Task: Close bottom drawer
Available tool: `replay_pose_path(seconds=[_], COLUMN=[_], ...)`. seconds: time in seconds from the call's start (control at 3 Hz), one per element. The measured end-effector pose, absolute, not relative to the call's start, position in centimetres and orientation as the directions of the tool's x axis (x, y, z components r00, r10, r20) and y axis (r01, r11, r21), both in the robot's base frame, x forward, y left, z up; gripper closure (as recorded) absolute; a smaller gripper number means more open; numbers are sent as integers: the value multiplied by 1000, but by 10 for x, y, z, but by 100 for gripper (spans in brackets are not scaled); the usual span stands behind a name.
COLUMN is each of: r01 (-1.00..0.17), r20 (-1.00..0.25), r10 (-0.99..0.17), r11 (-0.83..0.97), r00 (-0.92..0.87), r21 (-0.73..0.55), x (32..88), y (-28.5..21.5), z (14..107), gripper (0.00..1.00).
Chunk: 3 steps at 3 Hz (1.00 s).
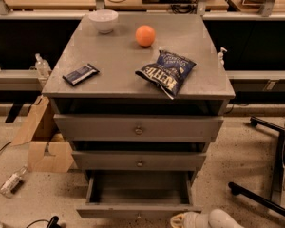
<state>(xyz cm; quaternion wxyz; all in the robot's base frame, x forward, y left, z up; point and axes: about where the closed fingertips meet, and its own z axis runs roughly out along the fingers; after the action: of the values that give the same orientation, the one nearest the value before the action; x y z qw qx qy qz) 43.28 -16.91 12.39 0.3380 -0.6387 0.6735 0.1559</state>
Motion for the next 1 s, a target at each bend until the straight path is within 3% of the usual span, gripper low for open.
replay_pose_path(seconds=[1.0], r01=[-964], r20=[-649], r10=[-758], r11=[120], r00=[64], r21=[-236], x=[459], y=[-168], z=[122], gripper=[100])
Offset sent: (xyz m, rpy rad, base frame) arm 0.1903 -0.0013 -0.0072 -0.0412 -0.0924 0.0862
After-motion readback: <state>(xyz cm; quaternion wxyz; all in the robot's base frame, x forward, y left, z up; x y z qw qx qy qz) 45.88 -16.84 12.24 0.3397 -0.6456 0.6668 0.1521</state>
